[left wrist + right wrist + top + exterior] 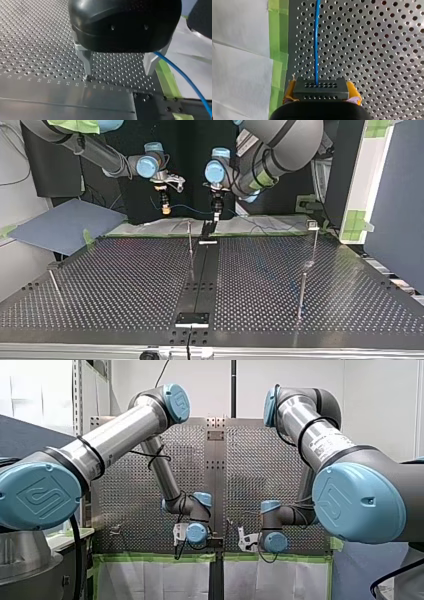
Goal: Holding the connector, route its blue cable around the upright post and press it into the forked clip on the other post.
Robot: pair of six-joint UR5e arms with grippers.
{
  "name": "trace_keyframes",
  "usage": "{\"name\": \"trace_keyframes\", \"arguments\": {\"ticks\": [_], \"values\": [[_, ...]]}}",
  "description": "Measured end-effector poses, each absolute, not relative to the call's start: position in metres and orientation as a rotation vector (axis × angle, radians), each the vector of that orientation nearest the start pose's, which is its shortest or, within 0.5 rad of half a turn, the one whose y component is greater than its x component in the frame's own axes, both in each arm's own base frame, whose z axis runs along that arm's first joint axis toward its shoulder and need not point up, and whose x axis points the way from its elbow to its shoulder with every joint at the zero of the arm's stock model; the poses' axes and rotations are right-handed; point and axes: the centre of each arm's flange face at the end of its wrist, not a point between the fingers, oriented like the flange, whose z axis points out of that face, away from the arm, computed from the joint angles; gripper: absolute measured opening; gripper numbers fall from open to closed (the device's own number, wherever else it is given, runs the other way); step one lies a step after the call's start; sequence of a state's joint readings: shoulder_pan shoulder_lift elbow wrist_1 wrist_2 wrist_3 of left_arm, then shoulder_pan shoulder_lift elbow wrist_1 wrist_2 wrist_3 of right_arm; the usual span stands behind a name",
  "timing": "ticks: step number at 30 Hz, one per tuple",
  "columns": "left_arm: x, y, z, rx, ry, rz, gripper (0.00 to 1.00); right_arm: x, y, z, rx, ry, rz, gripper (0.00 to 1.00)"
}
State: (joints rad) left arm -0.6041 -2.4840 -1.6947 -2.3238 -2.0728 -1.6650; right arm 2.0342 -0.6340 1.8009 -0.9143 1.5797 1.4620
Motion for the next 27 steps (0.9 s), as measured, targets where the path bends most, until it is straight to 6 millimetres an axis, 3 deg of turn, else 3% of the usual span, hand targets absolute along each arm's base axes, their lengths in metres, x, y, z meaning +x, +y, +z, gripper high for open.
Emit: {"name": "trace_keyframes", "arguments": {"ticks": [13, 27], "values": [[0.435, -0.417, -0.035, 0.094, 1.759, -0.04, 1.0, 0.379, -0.451, -0.042, 1.779, -0.97, 1.292, 0.0], [0.43, -0.43, -0.033, 0.112, 1.757, -0.107, 1.0, 0.383, -0.448, -0.04, 1.782, -0.975, 1.311, 0.0]]}}
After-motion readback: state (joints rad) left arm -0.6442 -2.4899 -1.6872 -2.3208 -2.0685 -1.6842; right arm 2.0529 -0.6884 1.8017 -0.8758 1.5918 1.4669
